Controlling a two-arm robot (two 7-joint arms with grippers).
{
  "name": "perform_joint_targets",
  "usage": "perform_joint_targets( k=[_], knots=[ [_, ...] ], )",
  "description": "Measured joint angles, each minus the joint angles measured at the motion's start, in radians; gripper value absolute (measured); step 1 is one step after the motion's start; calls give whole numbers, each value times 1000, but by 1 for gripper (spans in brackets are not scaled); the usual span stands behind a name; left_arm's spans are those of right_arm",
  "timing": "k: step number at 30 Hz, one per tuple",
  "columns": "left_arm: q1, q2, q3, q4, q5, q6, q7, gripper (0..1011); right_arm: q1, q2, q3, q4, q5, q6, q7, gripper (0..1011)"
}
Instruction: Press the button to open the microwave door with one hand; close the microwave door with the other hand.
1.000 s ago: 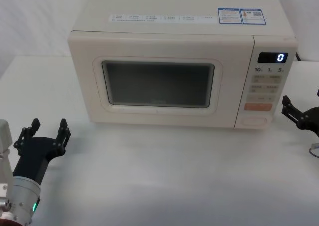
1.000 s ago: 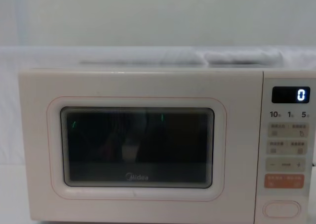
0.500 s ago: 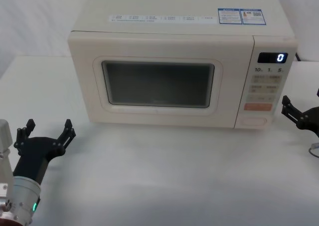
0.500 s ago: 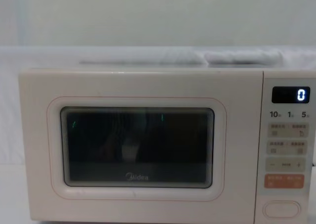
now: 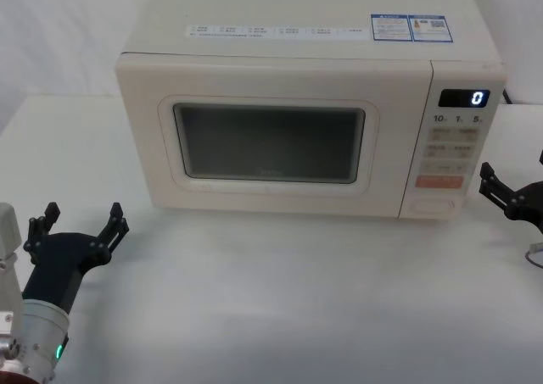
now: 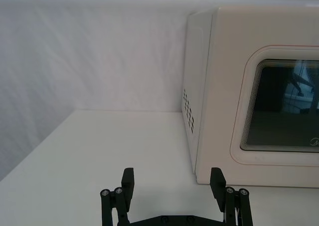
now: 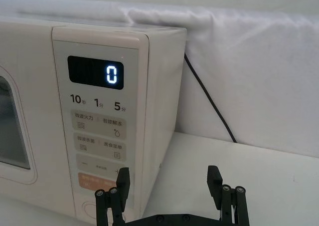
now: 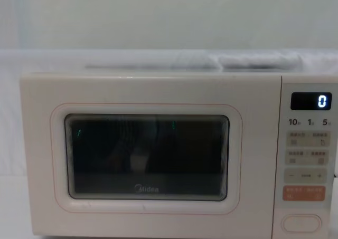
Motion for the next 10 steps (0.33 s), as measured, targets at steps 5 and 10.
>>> perform_joint_targets(
  k=[5, 10],
  knots=[
    [0, 0, 0, 0, 0, 0, 0, 1001, 0, 0, 0, 0, 0, 0, 0, 1002],
    [0, 0, 0, 0, 0, 0, 0, 1001, 0, 0, 0, 0, 0, 0, 0, 1002]
  ],
)
